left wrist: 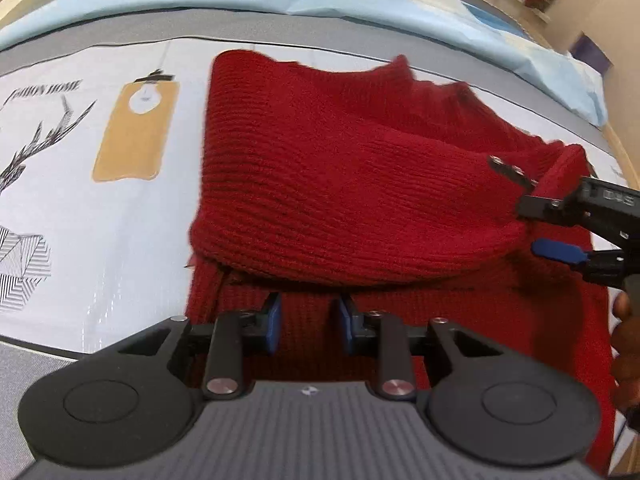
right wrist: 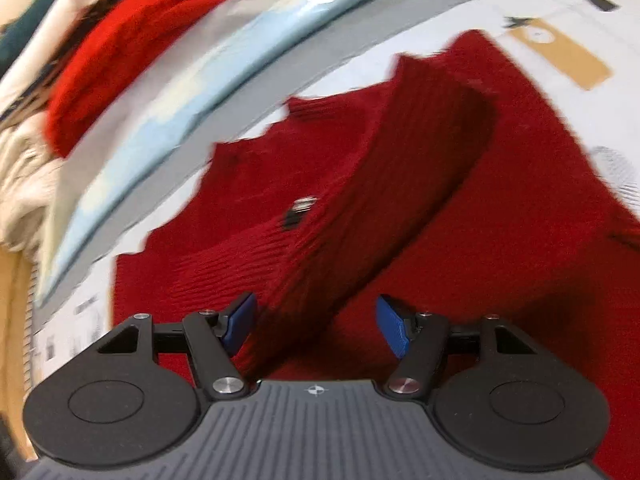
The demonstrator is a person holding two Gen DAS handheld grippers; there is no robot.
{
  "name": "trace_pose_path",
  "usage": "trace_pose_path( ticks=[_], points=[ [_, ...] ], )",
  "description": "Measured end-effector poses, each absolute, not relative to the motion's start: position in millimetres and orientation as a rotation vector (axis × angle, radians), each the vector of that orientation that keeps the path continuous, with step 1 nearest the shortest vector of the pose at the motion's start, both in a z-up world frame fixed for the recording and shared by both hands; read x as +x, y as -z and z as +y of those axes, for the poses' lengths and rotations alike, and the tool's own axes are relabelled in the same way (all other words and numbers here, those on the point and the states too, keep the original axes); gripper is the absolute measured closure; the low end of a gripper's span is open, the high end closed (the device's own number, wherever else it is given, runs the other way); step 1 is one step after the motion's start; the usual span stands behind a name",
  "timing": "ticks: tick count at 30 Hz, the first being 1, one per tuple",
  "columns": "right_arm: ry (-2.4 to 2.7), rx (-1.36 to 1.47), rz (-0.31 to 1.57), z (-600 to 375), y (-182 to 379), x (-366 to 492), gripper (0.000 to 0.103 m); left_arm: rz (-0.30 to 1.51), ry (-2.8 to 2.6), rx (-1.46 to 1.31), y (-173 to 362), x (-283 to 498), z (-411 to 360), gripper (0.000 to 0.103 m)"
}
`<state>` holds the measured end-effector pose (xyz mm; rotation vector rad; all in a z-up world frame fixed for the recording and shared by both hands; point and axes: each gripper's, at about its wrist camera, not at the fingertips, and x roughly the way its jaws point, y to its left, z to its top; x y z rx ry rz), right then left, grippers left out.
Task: Fold small clothes
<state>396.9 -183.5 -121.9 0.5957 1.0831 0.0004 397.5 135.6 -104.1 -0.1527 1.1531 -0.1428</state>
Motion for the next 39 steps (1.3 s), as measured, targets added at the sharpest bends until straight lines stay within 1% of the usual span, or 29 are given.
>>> trace_pose_path(
  ticks=[4,6,8,9,12,16,17,19,21,24,26,28,30,32,33,36,39],
  points=[
    [0.152,0.665,1.043,-210,117,389,0.045,1.123,0.198,-0.110,92,392,124,0.070],
    [0.210,0.696,1.006,-224,113,384,0.055,1.110,0.220,-0.106,90,391,120,0.070],
    [0.237,0.724,0.967,-236,110,379,0.090,1.101,0.238,-0.109,89,391,117,0.070],
    [0.233,0.734,0.948,-240,110,377,0.092,1.090,0.246,-0.111,87,391,116,0.070],
    [0.139,0.755,0.818,-237,91,372,0.094,1.023,0.290,-0.124,76,388,116,0.070],
    [-0.036,0.668,0.567,-224,49,355,0.094,0.858,0.390,-0.174,54,381,115,0.070],
    [-0.040,0.661,0.544,-226,46,353,0.094,0.829,0.402,-0.193,51,380,116,0.070],
    [0.031,0.661,0.599,-236,55,358,0.094,0.778,0.359,-0.215,46,380,120,0.070],
    [0.157,0.617,0.743,-246,78,369,0.092,0.754,0.254,-0.214,48,382,125,0.070],
    [0.275,0.615,0.879,-256,102,372,0.087,0.791,0.116,-0.119,58,388,123,0.070],
    [0.285,0.622,0.872,-256,99,368,0.086,0.831,0.072,-0.090,66,391,123,0.071],
    [0.264,0.585,0.822,-254,86,367,0.086,0.855,0.059,-0.126,70,391,128,0.071],
    [0.254,0.563,0.780,-254,77,364,0.084,0.920,0.038,-0.157,77,391,137,0.071],
    [0.252,0.572,0.789,-259,75,364,0.079,0.978,-0.003,-0.173,85,391,141,0.071],
    [0.250,0.586,0.820,-260,75,368,0.079,0.999,-0.020,-0.173,86,390,142,0.071],
    [0.325,0.602,0.889,-277,82,366,0.077,1.003,-0.028,-0.173,75,386,150,0.071],
    [0.335,0.589,0.844,-286,62,357,0.076,0.928,-0.010,-0.181,40,372,152,0.071]
  ],
)
